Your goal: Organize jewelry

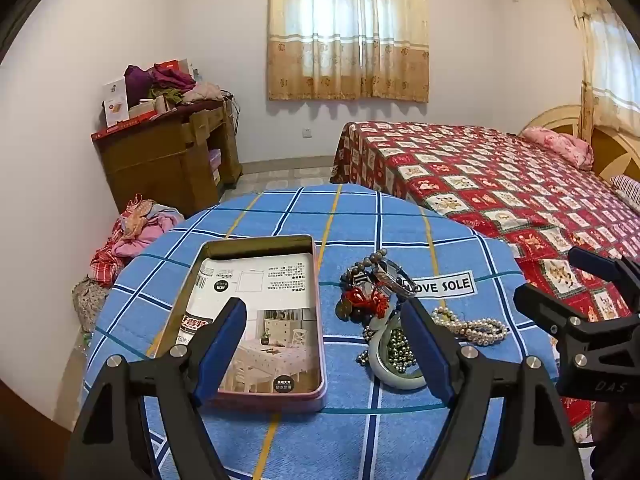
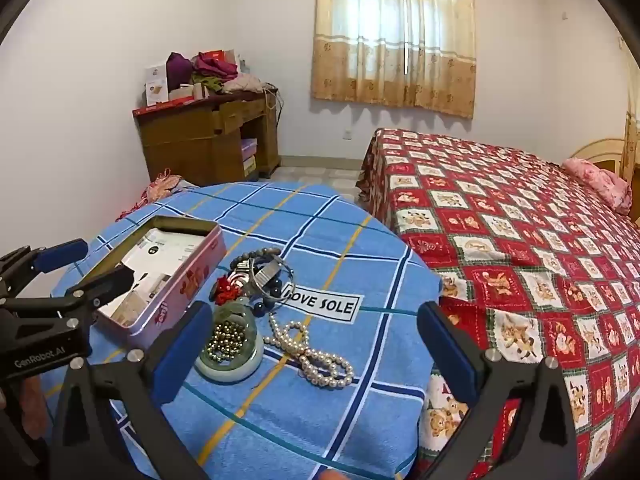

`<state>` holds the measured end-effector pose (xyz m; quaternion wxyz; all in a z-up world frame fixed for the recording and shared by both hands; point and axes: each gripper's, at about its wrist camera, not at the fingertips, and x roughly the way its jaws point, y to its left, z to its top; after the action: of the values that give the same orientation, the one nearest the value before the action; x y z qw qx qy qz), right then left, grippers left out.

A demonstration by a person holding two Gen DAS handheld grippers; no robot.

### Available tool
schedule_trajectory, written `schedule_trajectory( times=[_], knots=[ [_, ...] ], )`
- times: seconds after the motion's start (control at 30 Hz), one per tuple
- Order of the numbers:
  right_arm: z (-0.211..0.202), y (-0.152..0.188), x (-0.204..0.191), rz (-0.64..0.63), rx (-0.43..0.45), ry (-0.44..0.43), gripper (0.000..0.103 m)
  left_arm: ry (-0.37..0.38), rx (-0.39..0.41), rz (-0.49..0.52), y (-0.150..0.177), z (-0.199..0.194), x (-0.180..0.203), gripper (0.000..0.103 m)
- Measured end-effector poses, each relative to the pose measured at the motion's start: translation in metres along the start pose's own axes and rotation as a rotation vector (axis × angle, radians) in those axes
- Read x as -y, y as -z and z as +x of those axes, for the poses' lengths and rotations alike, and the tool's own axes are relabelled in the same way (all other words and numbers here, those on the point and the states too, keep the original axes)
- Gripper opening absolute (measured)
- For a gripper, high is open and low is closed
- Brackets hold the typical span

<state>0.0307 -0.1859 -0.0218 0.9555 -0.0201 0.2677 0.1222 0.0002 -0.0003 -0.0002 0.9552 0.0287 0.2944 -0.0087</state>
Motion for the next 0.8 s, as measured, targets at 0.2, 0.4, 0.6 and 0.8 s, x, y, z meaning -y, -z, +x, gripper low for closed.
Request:
schedule_trajectory(
  times=[0.2, 0.4, 0.6, 0.8],
  knots=[
    [-0.003, -0.001, 0.001, -0.01, 0.003, 0.009, 0.103, 0.025, -0.013, -0.046, -0.003, 0.0, -0.003, 0.08],
    [-0.002, -0.002, -0.004, -0.014, 0.002, 0.011, 0.103, 0.022, -0.01, -0.041, 0.0, 0.0, -0.004, 0.08],
    [-0.004, -0.001, -0.002, -0.011, 0.007, 0.003, 0.103, 0.02, -0.011, -0.042, 0.001, 0.0, -0.006, 0.08],
    [-0.001, 0.001, -0.004, -0.018, 0.009, 0.006, 0.103, 0.018, -0.016, -0.041, 0.002, 0.001, -0.007, 0.08]
  ],
)
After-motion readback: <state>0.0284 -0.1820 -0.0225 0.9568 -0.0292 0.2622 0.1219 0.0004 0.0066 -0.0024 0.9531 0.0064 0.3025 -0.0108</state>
